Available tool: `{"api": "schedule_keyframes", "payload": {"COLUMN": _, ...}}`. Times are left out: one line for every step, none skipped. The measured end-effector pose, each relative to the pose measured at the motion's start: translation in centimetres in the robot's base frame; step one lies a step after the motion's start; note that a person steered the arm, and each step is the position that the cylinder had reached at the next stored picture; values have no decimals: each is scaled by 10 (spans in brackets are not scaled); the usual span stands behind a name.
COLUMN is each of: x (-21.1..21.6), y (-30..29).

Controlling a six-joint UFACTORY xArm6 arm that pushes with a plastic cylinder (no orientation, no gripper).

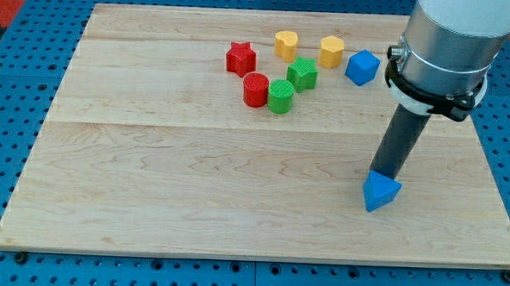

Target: Touch the bottom of blue cube

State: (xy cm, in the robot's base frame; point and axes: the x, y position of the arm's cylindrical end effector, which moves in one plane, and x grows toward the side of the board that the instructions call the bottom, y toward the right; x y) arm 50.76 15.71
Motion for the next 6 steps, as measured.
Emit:
{"api": "schedule_keyframes", "payload": {"x": -11, "y": 5}}
{"api": "schedule_keyframes", "payload": {"x": -21, "y": 7}}
{"api": "schedule_keyframes", "payload": {"x": -21, "y": 7}}
{"api": "schedule_keyframes", "payload": {"x": -29, "y": 8}}
{"api": "schedule_keyframes", "payload": {"x": -41, "y": 9}}
{"api": "schedule_keyframes", "payload": {"x": -56, "y": 20}}
